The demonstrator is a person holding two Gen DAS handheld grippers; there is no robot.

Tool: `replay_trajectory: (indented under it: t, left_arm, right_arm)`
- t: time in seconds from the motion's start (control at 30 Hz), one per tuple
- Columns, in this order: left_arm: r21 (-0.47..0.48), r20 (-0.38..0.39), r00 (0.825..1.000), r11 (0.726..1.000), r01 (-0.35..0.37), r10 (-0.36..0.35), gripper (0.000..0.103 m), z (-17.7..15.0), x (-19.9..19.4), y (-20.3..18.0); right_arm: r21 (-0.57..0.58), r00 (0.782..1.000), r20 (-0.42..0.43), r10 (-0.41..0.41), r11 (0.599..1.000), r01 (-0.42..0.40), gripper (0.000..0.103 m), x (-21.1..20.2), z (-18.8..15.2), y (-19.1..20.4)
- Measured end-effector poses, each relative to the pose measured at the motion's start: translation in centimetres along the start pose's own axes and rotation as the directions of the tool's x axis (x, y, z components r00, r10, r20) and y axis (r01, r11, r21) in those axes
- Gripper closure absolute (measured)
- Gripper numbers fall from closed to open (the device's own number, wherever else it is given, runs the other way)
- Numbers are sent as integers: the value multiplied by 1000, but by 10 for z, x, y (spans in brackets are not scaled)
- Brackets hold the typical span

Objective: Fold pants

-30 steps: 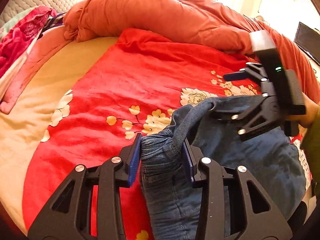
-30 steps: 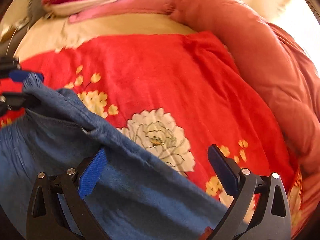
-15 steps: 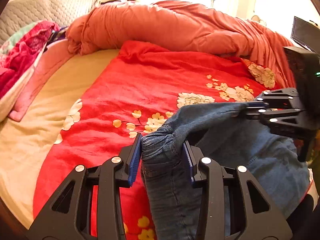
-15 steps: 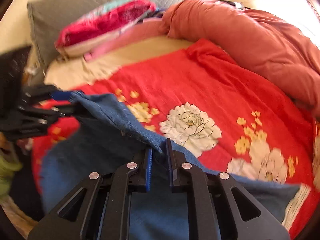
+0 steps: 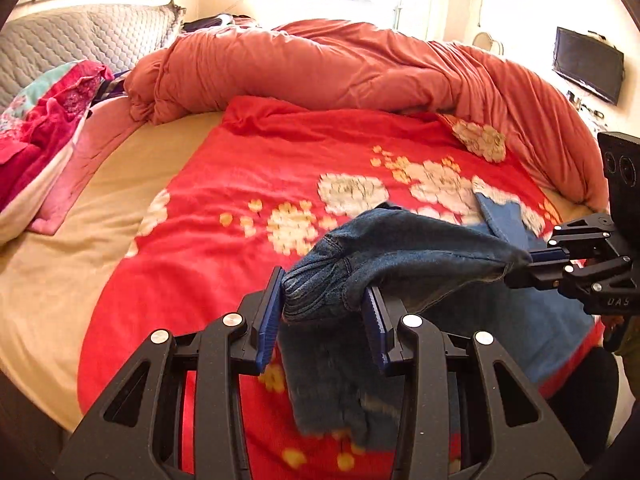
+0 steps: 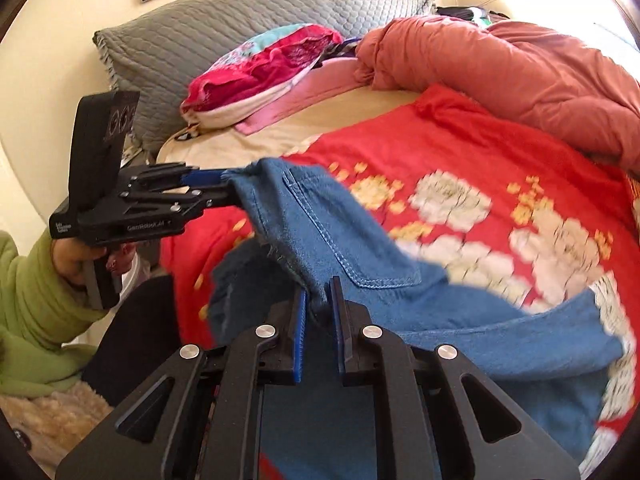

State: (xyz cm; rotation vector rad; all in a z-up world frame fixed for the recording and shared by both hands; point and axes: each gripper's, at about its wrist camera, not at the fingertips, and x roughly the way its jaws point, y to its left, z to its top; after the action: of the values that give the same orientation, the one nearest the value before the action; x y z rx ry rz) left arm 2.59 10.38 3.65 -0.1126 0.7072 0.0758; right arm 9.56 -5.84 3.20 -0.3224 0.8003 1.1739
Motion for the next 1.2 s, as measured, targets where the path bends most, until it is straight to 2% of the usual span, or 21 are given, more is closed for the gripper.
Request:
replay_trajectory:
  t: [0.33,0.43,0.77,0.9,1.03,1.1,1.2]
  left_arm:
    - [-11,-108,994,1000,16,-17,73,-46,-5,-6]
    - [-1,-129,992,1000,12,-12,71,-53,-4,-6]
    - [-50,-182,983,999,10,-19,68,-77,-22,10]
    - [-51,-130,991,999,6,-13,68,-67,-50,10]
    - [-23,-74,993,996,92,-93,68,-45,-51,-14]
    - [-18,-76,985,988,155,-156,68,-36,-36,-30]
    - [7,-147,980,990,138,-136,68,-39,-9,-44]
  right_arm:
    - [77,997,-67,32,997,-26,93,10,-49,25]
    - [71,996,-94,9,997,-2,93,18,-61,33]
    - [84,991,-136,-2,996,14,92,34,-81,49]
    - [78,991,-137,-9,997,20,90,35,-84,52]
    - [101,992,-124,-3,995,16,87,34,-86,51]
    - [99,992,-126,1,995,12,83,34,-86,52]
    - [89,992,-125,-2,996,13,81,25,-86,54]
